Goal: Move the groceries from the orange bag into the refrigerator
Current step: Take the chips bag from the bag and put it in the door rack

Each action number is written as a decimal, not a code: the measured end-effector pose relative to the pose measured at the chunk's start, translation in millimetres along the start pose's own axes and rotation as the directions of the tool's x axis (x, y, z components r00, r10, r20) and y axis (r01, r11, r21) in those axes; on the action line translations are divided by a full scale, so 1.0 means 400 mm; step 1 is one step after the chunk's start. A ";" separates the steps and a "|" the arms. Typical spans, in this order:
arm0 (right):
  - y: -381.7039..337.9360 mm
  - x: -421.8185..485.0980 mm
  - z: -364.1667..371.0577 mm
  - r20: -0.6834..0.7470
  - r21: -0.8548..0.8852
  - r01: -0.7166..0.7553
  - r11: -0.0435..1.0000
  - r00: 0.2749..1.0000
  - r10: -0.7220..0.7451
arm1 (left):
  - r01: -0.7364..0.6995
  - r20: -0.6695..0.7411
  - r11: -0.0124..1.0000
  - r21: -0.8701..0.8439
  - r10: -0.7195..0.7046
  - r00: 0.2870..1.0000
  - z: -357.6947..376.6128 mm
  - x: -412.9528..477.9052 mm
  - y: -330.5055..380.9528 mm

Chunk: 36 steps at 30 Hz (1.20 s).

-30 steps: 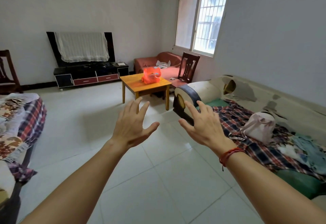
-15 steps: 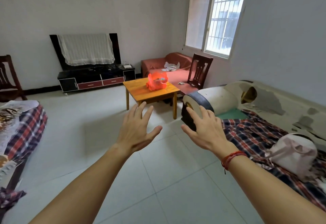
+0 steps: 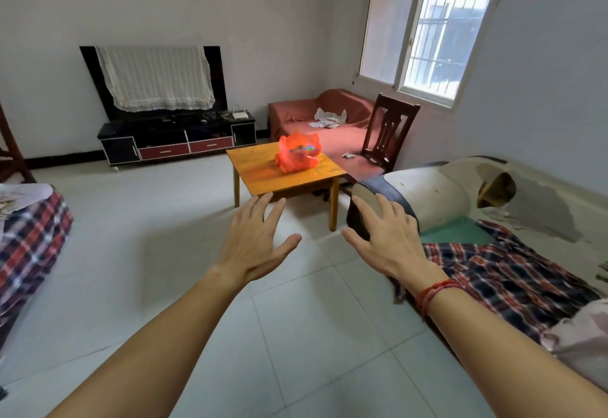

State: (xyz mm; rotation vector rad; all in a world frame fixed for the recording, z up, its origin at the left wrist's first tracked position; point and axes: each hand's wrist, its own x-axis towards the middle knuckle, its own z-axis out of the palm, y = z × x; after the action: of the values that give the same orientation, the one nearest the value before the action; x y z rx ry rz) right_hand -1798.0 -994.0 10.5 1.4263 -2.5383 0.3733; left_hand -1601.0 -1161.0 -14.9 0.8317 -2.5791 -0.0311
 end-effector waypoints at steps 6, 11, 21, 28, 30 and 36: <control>0.010 0.311 0.111 0.018 -0.023 -0.003 1.000 1.000 0.004 | -0.018 0.002 1.000 -0.019 0.018 1.000 0.115 0.288 -0.132; 0.030 0.532 0.182 0.025 -0.009 -0.036 0.999 0.999 0.036 | -0.038 0.023 0.999 -0.017 0.038 0.999 0.189 0.501 -0.212; 0.105 0.919 0.332 0.047 0.004 -0.049 0.999 0.998 0.049 | -0.020 0.062 0.999 -0.038 0.023 0.998 0.366 0.851 -0.320; 0.201 1.248 0.452 0.069 -0.014 -0.027 1.000 0.997 0.028 | 0.003 0.076 0.999 -0.036 0.000 0.997 0.507 1.182 -0.379; 0.235 1.350 0.484 0.089 -0.018 -0.016 1.000 0.996 0.018 | 0.011 0.090 0.999 -0.032 -0.008 0.996 0.552 1.287 -0.398; 0.311 1.621 0.572 0.140 -0.007 0.011 1.000 0.990 -0.010 | 0.044 0.118 0.999 -0.011 -0.043 0.992 0.682 1.531 -0.455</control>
State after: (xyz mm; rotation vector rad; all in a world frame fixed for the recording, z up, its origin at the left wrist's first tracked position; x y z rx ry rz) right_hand -2248.8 -1526.5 -26.7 1.5126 -2.6364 0.2699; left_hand -2057.0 -1684.0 -50.1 0.9065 -2.6666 -0.1134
